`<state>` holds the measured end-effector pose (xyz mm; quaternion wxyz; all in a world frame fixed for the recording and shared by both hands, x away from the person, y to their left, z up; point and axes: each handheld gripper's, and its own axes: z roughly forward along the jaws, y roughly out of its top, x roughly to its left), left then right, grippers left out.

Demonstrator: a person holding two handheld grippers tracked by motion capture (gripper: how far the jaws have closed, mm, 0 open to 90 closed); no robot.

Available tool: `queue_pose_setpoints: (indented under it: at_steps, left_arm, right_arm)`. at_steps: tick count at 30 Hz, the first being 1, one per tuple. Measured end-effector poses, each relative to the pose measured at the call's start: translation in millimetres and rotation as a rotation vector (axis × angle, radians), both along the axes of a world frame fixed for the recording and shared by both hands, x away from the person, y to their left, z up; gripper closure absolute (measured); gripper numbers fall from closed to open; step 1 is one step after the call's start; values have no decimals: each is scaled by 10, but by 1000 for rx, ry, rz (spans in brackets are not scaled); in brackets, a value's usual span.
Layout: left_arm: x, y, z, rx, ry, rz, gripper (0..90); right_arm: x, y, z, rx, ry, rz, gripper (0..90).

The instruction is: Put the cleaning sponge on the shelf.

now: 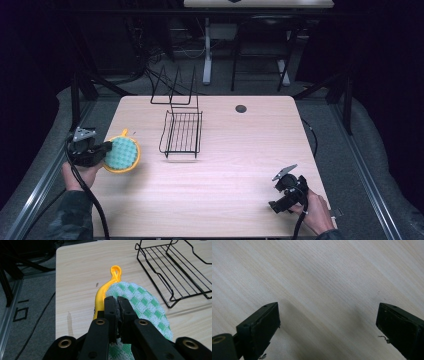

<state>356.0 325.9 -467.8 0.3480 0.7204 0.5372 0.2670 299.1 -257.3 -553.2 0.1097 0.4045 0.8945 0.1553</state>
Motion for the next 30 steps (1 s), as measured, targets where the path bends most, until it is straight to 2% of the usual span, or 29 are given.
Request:
queue_pose_setpoints:
  at_steps: [9, 17, 24, 30]
  left_arm:
    - [-17, -10, 89, -47, -32, -8, 870]
    - [-17, -61, 140, -65, -46, -21, 870]
    - [12, -130, 180, -81, -55, -41, 871]
    - [24, -172, 218, -88, -66, -52, 871]
  right_arm:
    - [1, 1, 0, -3, 0, -1, 53]
    - [5, -11, -2, -2, -10, -3, 53]
    - [3, -2, -2, -2, 10, 0, 56]
    - [2, 0, -8, -3, 4, 1, 56]
